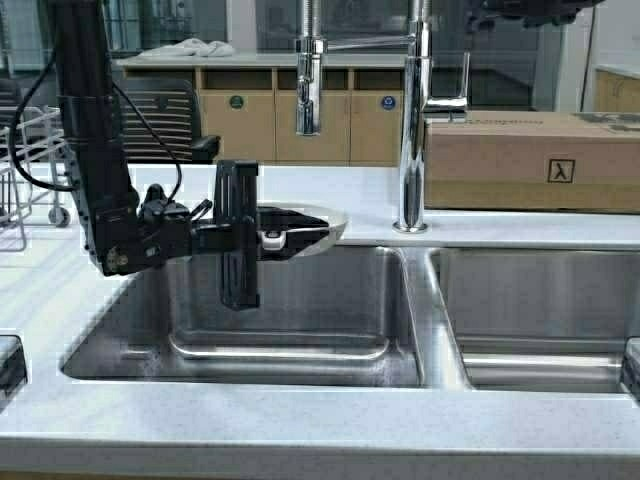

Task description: Wash the pan

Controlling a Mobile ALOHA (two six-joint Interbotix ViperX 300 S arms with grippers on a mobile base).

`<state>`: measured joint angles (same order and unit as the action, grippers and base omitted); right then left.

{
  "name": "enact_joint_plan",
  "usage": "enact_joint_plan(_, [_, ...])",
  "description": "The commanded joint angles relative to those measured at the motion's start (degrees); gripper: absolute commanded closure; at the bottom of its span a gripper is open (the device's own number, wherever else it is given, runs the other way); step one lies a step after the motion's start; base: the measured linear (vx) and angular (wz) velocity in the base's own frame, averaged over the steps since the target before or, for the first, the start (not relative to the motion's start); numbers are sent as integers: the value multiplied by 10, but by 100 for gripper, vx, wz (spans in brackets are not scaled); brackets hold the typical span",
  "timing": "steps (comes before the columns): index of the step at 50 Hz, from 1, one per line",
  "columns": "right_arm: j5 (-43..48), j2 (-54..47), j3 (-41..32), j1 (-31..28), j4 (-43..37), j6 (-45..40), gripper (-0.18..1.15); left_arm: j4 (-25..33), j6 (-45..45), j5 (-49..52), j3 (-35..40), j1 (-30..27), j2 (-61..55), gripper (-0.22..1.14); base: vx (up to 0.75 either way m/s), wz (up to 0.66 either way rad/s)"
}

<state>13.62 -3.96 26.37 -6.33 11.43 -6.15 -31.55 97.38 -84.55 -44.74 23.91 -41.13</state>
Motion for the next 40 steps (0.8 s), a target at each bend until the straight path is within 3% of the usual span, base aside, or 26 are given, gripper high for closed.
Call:
enact_joint_plan(1, [-9,-33,-57,2,6,-1,-7,0,-15,-11,7,2,19,89,1,1])
enact_joint_plan(40, [-117,-236,-302,25,14,-1,-7,0,-14,-11,11,2,10,89,1,1])
